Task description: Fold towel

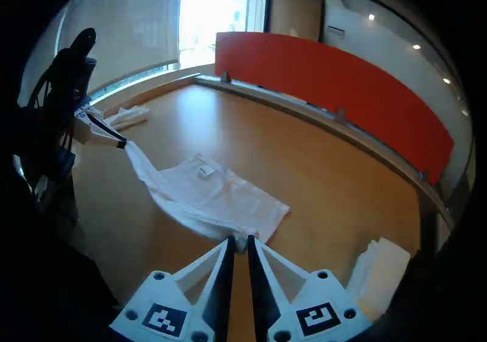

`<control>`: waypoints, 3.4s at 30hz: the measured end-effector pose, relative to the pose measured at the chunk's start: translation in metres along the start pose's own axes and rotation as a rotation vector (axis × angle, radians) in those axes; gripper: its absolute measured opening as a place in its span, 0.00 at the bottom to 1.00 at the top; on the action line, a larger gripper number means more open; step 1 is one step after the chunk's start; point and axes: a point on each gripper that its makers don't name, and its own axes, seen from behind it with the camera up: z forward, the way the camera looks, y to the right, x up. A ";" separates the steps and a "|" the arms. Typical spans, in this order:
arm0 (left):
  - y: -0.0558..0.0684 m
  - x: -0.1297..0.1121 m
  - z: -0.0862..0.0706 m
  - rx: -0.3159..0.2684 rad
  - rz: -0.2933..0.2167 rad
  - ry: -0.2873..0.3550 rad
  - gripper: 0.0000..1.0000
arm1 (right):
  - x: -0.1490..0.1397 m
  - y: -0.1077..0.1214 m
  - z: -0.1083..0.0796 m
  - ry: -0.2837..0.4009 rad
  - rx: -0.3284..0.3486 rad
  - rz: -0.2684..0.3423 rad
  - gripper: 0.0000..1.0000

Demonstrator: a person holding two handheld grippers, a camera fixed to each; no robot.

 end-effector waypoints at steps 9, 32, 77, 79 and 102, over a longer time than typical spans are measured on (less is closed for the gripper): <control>-0.010 0.007 0.024 0.015 -0.012 0.005 0.10 | -0.001 0.014 0.021 -0.019 -0.008 -0.006 0.16; -0.033 0.000 0.090 0.025 -0.009 -0.054 0.10 | -0.026 0.038 0.080 -0.098 0.001 0.033 0.16; -0.083 0.021 0.167 0.118 0.010 -0.084 0.43 | -0.027 0.088 0.143 -0.106 -0.109 0.059 0.53; -0.084 0.022 0.166 0.122 0.008 -0.081 0.44 | -0.026 0.091 0.143 -0.102 -0.120 0.060 0.59; -0.080 0.012 0.143 0.143 -0.016 -0.070 0.93 | -0.021 0.087 0.121 -0.071 -0.137 0.078 0.99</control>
